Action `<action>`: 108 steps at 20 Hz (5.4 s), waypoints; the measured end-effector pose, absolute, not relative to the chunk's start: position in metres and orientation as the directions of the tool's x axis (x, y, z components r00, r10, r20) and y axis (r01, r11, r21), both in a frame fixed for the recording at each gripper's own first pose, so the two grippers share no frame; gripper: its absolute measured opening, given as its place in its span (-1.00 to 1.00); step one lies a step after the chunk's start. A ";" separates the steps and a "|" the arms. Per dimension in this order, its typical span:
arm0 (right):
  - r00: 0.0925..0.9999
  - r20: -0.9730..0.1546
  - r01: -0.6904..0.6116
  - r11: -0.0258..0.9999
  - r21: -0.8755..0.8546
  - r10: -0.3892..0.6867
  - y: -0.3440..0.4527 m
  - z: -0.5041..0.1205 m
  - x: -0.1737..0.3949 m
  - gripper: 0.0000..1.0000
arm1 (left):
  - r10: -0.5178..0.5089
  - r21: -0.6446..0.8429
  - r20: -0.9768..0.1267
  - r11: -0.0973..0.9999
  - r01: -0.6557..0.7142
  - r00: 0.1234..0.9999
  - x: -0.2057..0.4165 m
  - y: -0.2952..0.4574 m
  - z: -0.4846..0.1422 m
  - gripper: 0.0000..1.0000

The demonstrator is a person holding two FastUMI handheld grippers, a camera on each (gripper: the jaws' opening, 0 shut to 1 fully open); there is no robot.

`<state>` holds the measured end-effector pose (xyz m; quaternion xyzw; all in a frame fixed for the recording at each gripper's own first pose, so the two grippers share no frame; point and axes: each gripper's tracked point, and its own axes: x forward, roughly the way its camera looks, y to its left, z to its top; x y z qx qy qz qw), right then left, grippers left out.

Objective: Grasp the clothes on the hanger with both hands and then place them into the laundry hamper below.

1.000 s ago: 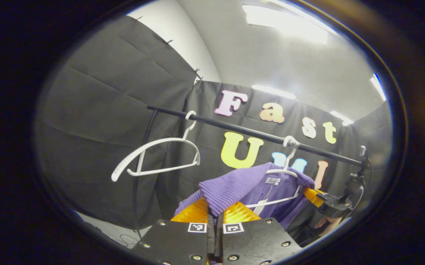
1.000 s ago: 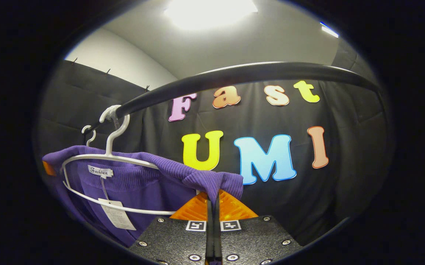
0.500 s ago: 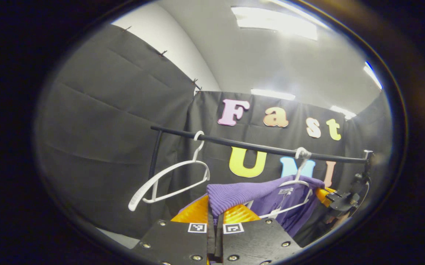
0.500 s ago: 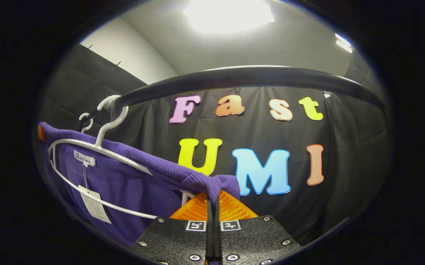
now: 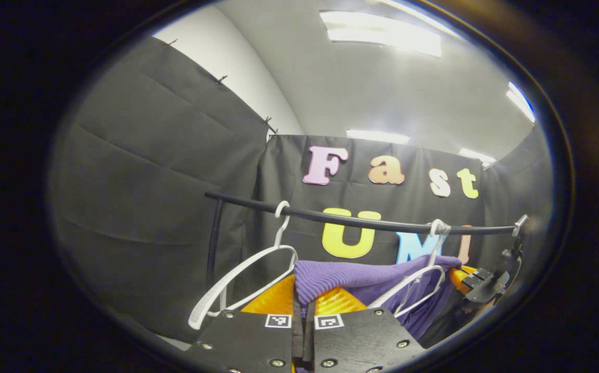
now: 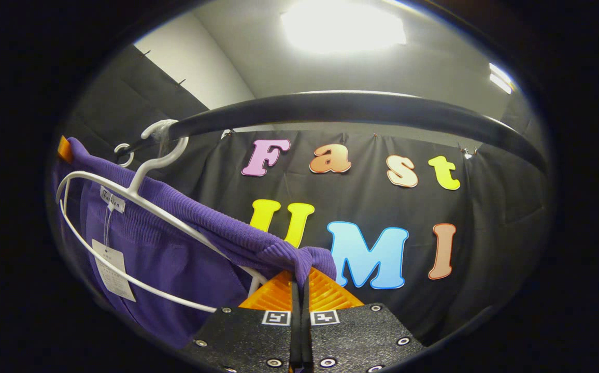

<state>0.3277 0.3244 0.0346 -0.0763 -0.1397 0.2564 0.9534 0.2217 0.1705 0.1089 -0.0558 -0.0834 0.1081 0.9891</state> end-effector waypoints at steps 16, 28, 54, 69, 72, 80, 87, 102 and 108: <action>0.830 0.251 -0.423 0.855 -0.299 0.498 0.320 0.033 0.331 -1.00 | 0.071 -0.070 0.078 0.995 -0.065 0.994 0.239 0.180 0.037 -0.88; 0.877 0.132 -0.404 0.858 -0.317 0.462 0.294 -0.014 0.363 -1.00 | 0.045 -0.124 -0.018 0.991 -0.047 0.999 0.252 0.137 -0.029 -0.99; 0.835 -0.006 -0.538 0.813 -0.224 0.550 0.214 -0.071 0.287 -1.00 | 0.232 -0.187 -0.120 0.950 -0.251 0.965 0.150 0.081 -0.055 -0.89; 0.937 -0.197 -0.310 0.946 -0.090 0.288 0.166 -0.084 0.079 -1.00 | -0.133 -0.128 -0.245 0.986 0.104 0.960 0.065 0.081 -0.112 -0.88; 0.938 -0.227 -0.287 0.954 -0.090 0.261 0.167 -0.092 0.048 -1.00 | -0.211 -0.130 -0.267 0.975 0.182 0.940 0.053 0.067 -0.121 -0.98; 0.877 -0.383 -0.307 0.952 0.016 0.289 0.182 -0.160 0.007 -1.00 | -0.233 -0.179 -0.378 0.968 0.176 0.896 0.060 0.040 -0.183 -0.97; 0.762 -0.568 -0.324 0.942 0.083 0.312 0.193 -0.246 -0.023 -1.00 | -0.210 -0.156 -0.524 0.976 0.150 0.825 0.050 0.040 -0.267 -0.97; 0.596 -0.769 -0.208 0.969 0.129 0.231 0.205 -0.376 -0.032 -1.00 | -0.237 -0.119 -0.689 0.969 0.215 0.686 0.072 0.044 -0.392 -0.97; 0.577 -0.789 -0.193 0.974 0.121 0.213 0.204 -0.383 -0.036 -0.99 | -0.201 -0.163 -0.724 0.979 0.120 0.659 0.065 0.052 -0.409 -0.88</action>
